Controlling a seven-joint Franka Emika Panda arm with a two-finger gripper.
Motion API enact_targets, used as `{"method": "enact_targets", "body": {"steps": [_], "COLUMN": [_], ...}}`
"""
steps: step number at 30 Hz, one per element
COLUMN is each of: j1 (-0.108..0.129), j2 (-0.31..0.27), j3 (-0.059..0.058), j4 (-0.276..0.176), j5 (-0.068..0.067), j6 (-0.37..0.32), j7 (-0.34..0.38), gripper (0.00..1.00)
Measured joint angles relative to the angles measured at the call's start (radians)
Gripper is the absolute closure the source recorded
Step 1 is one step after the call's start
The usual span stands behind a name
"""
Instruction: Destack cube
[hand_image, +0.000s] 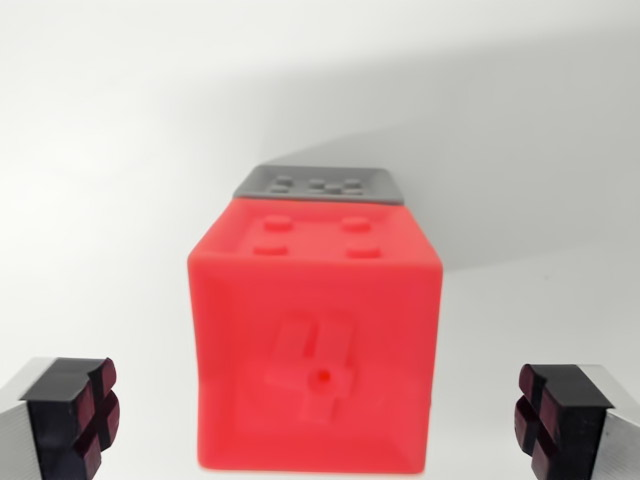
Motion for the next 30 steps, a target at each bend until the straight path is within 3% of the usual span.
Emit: {"method": "enact_targets", "body": {"steps": [21, 22, 30], "j1": [-0.003, -0.003, -0.003], "j2": [0.079, 0.079, 0.079], "j3": [0.005, 0.005, 0.006], "j4": [0.007, 0.007, 0.007], "j5": [0.011, 0.011, 0.011], "j6": [0.071, 0.071, 0.072], "j7": [-0.007, -0.007, -0.008], "gripper": [0.00, 1.00, 1.00]}}
